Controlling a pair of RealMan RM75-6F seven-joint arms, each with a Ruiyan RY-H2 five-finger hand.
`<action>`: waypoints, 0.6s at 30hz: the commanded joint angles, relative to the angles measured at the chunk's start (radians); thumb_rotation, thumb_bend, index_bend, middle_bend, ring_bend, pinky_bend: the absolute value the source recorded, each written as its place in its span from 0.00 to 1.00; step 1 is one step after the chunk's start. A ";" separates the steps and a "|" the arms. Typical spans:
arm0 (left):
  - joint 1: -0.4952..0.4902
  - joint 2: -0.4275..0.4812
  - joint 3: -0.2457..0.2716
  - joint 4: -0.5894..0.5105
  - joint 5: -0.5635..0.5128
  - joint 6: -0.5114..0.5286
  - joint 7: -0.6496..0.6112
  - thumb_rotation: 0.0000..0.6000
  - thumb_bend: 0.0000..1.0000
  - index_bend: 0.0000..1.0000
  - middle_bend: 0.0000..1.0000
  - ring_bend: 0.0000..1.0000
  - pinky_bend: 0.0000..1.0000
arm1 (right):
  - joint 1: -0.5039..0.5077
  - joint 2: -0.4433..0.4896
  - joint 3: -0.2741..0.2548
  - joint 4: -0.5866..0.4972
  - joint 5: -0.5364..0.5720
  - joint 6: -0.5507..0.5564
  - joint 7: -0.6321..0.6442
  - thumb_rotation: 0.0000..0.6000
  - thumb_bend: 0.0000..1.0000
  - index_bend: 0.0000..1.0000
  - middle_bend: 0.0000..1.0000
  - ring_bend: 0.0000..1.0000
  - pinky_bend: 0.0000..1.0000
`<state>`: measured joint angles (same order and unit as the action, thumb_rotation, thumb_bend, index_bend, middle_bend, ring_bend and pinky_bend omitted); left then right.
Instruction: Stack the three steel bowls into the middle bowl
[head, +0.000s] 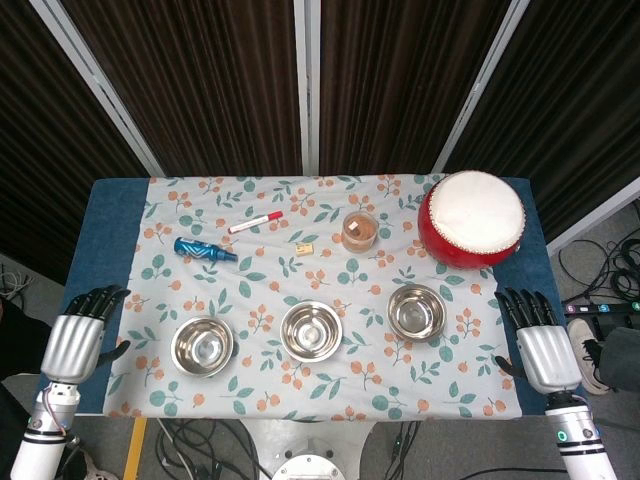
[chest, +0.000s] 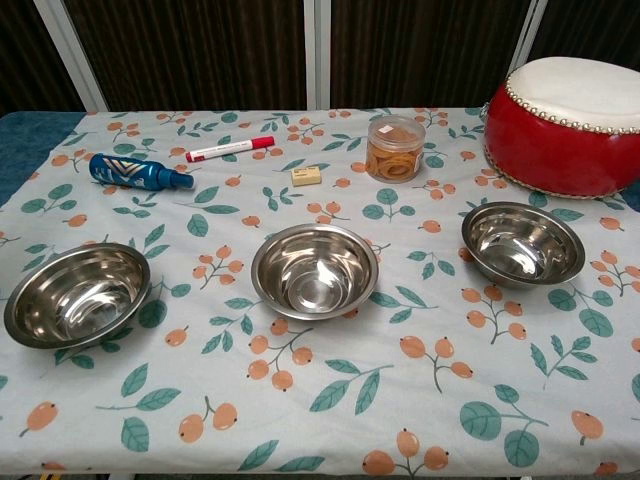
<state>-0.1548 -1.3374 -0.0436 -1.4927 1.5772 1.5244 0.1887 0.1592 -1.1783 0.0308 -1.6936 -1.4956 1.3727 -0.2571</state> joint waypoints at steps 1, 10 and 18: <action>0.000 0.000 0.000 0.000 0.000 -0.001 0.001 1.00 0.11 0.28 0.32 0.24 0.30 | 0.001 0.000 0.000 -0.001 -0.001 -0.001 0.000 1.00 0.07 0.00 0.04 0.00 0.00; -0.005 0.010 -0.002 -0.014 -0.001 -0.006 0.008 1.00 0.12 0.28 0.32 0.24 0.30 | 0.022 0.004 -0.006 -0.016 0.013 -0.051 -0.026 1.00 0.07 0.00 0.05 0.00 0.00; -0.005 0.006 0.011 -0.005 0.009 -0.015 -0.002 1.00 0.12 0.28 0.32 0.24 0.30 | 0.099 -0.045 -0.006 -0.011 0.036 -0.182 -0.103 1.00 0.08 0.15 0.17 0.04 0.03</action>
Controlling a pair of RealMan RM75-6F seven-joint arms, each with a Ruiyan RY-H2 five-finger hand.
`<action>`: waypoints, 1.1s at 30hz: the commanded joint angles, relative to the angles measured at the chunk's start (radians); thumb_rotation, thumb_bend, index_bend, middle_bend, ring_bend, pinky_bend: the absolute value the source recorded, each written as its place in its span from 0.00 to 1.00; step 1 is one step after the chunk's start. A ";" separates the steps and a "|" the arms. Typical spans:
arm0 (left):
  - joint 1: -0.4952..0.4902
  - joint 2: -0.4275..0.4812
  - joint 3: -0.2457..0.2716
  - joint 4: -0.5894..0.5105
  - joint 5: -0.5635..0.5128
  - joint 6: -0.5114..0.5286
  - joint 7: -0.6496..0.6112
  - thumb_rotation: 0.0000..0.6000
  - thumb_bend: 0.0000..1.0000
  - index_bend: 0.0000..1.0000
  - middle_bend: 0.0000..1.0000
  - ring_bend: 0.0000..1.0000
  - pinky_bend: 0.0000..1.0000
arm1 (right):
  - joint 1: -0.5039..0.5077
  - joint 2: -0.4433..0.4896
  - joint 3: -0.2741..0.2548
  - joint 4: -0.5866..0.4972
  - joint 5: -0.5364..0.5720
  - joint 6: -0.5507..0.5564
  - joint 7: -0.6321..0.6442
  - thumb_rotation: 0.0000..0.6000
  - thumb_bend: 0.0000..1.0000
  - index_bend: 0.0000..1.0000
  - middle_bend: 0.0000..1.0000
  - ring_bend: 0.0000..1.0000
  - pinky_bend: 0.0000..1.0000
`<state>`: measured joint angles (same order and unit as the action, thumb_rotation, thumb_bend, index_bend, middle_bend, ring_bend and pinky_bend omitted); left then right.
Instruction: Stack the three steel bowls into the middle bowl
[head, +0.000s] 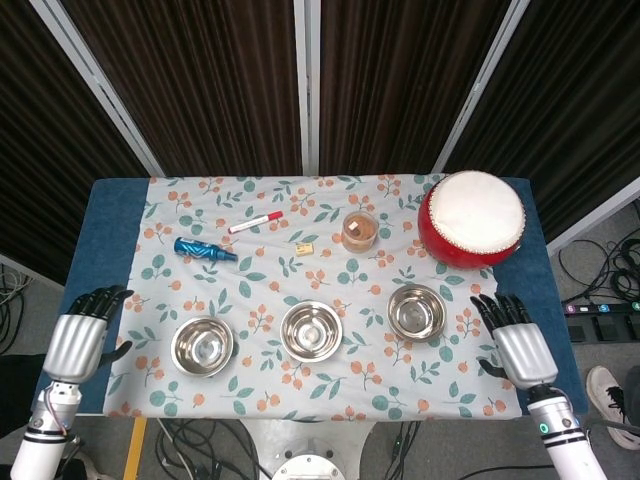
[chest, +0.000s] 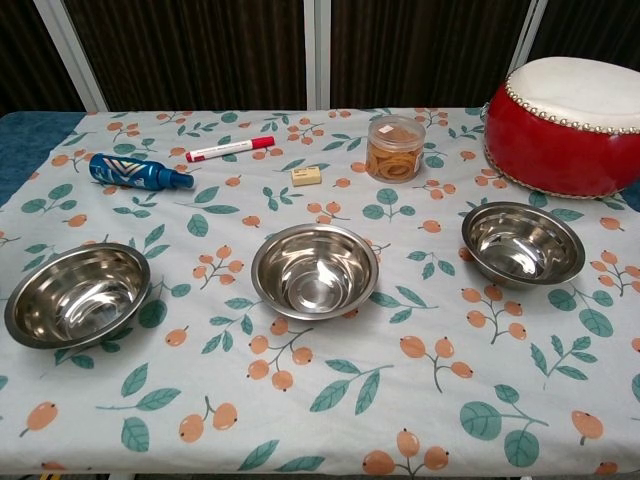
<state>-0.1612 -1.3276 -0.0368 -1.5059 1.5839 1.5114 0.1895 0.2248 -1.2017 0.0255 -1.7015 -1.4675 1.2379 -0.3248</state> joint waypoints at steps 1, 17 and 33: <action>0.002 -0.007 0.006 0.011 0.001 -0.003 -0.005 1.00 0.11 0.28 0.32 0.24 0.30 | 0.043 -0.029 -0.001 -0.005 0.012 -0.063 -0.047 1.00 0.08 0.19 0.19 0.07 0.06; 0.006 -0.016 0.009 0.061 -0.010 -0.009 -0.060 1.00 0.12 0.28 0.32 0.24 0.30 | 0.181 -0.211 0.029 0.131 0.136 -0.241 -0.193 1.00 0.13 0.26 0.25 0.13 0.15; -0.002 -0.031 0.007 0.104 -0.025 -0.032 -0.096 1.00 0.11 0.28 0.32 0.24 0.30 | 0.265 -0.322 0.051 0.258 0.210 -0.298 -0.209 1.00 0.27 0.44 0.40 0.28 0.33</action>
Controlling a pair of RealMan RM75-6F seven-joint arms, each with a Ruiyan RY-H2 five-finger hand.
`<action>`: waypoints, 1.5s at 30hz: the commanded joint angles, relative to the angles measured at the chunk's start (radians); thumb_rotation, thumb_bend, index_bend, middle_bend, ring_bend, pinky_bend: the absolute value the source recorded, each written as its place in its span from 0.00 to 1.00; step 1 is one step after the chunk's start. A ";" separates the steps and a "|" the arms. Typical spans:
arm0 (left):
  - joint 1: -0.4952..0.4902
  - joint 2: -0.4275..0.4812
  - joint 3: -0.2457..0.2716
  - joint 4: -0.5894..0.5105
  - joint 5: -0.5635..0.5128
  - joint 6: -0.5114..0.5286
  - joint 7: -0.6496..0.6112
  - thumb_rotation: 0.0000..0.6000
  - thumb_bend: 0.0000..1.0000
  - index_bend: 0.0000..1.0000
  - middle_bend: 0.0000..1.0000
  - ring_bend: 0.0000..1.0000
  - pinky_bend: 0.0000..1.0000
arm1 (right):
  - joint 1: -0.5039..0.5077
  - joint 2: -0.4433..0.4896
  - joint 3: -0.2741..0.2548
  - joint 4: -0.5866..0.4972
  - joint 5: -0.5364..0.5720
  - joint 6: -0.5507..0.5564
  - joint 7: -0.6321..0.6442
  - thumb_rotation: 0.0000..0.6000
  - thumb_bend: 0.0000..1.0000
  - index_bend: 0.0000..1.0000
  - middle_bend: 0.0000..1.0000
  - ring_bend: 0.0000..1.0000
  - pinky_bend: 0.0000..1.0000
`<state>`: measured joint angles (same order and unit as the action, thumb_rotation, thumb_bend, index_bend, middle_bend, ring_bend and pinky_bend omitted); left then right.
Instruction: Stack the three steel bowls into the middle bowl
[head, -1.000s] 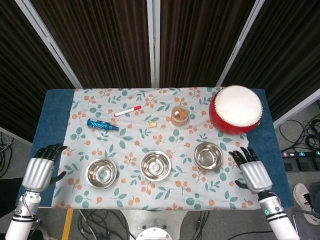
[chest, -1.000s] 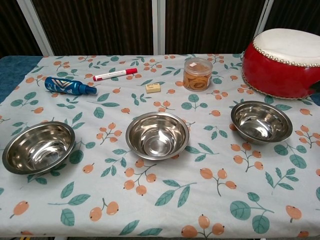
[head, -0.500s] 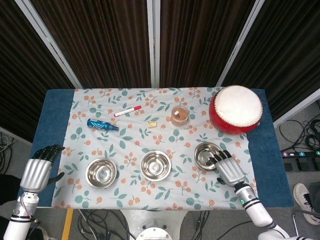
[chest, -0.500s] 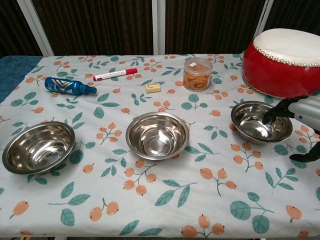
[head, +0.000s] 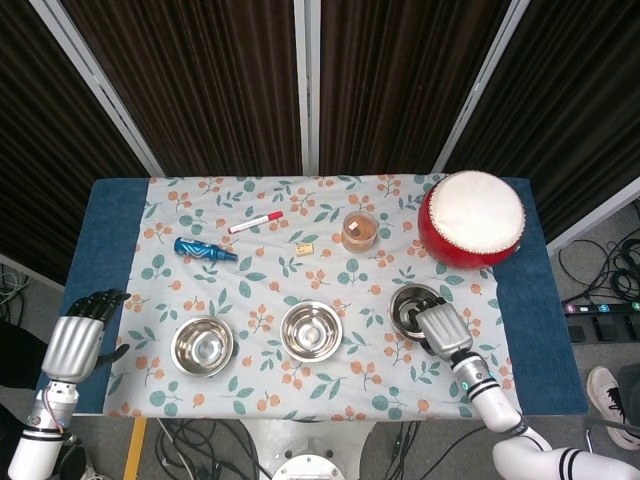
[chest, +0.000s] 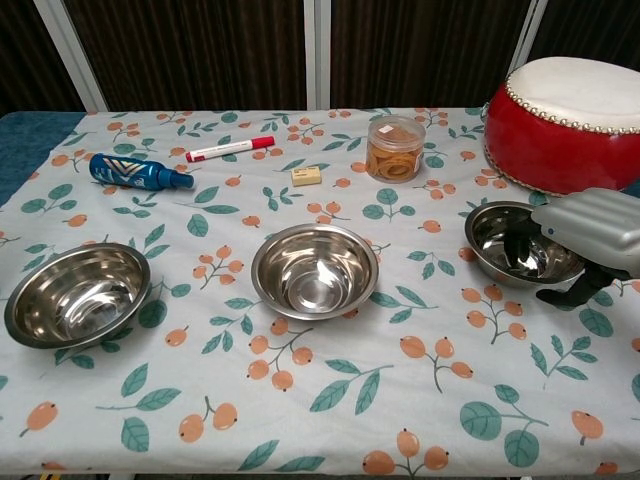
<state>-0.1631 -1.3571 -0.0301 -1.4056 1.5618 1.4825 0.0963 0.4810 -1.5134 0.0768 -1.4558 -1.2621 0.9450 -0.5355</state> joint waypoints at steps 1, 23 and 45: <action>-0.001 -0.003 0.000 0.006 -0.004 -0.005 -0.004 1.00 0.12 0.28 0.32 0.24 0.30 | 0.012 -0.015 0.000 0.017 0.005 -0.005 0.004 1.00 0.28 0.45 0.41 0.29 0.34; -0.006 -0.009 0.000 0.021 -0.010 -0.011 -0.031 1.00 0.12 0.28 0.32 0.24 0.30 | 0.027 -0.025 -0.019 0.038 -0.074 0.074 0.067 1.00 0.40 0.71 0.58 0.48 0.57; 0.010 0.005 -0.001 0.022 -0.033 -0.006 -0.054 1.00 0.11 0.28 0.32 0.24 0.30 | 0.192 -0.119 0.040 -0.130 -0.120 0.000 -0.113 1.00 0.41 0.72 0.59 0.49 0.58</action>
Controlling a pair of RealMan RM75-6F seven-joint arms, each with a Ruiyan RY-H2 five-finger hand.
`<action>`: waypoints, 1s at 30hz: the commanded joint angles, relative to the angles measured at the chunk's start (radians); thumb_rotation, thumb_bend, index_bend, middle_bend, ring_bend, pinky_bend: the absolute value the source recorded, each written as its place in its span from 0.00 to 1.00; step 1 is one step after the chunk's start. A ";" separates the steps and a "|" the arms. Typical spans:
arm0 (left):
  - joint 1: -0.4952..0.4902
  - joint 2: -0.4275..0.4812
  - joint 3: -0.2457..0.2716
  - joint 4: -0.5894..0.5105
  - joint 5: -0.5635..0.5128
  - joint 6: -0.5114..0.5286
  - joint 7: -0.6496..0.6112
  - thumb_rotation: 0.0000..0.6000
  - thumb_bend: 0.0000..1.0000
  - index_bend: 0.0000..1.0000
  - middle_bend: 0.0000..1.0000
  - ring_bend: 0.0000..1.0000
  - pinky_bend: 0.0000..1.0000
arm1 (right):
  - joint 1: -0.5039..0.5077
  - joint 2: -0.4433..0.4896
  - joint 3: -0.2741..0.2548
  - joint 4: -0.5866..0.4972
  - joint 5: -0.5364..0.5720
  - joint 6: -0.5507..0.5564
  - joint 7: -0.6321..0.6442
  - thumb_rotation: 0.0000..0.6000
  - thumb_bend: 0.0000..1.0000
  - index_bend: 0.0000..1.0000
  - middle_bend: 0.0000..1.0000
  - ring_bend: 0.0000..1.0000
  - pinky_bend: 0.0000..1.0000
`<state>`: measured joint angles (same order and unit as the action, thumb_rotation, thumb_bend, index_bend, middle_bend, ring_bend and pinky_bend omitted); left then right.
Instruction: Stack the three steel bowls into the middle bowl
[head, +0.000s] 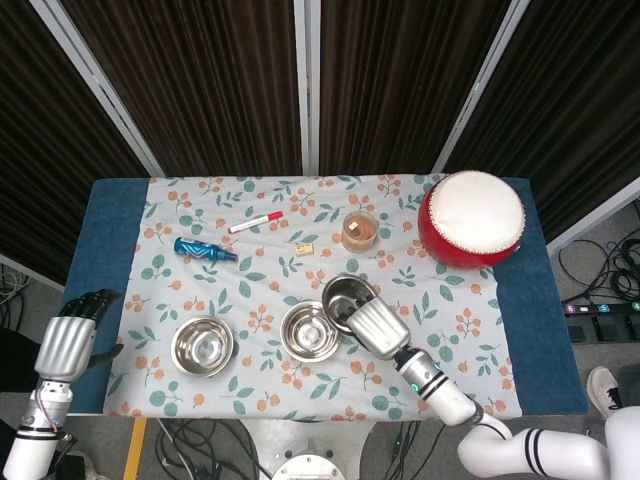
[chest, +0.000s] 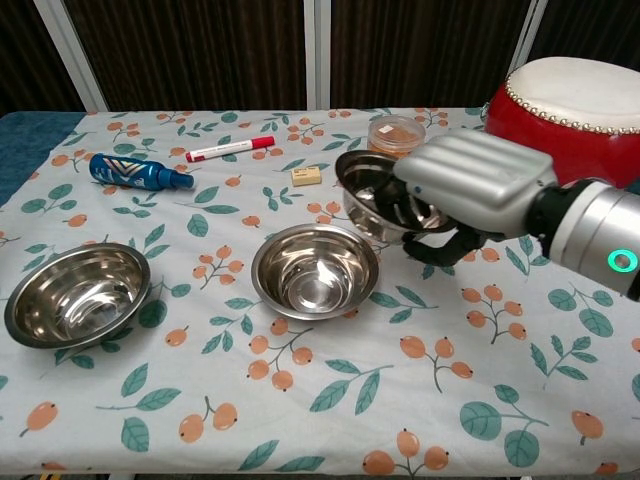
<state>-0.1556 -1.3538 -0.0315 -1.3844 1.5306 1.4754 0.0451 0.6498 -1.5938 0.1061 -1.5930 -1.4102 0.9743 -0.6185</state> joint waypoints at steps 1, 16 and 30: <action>0.003 0.003 0.000 0.002 -0.004 0.002 -0.004 1.00 0.11 0.28 0.32 0.24 0.30 | 0.030 -0.051 0.012 0.011 0.035 -0.036 -0.037 1.00 0.41 0.72 0.59 0.49 0.58; 0.012 0.007 -0.009 0.032 -0.025 -0.001 -0.039 1.00 0.10 0.28 0.32 0.24 0.30 | 0.128 -0.058 0.017 -0.019 0.154 -0.147 -0.139 1.00 0.01 0.18 0.13 0.01 0.02; -0.003 0.024 0.010 -0.027 -0.002 -0.033 0.006 1.00 0.10 0.28 0.32 0.24 0.31 | 0.064 0.218 0.011 -0.368 0.224 0.078 -0.270 1.00 0.00 0.05 0.04 0.00 0.00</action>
<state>-0.1544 -1.3347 -0.0278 -1.4010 1.5204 1.4500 0.0454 0.7406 -1.4263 0.1218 -1.9098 -1.1755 1.0038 -0.8822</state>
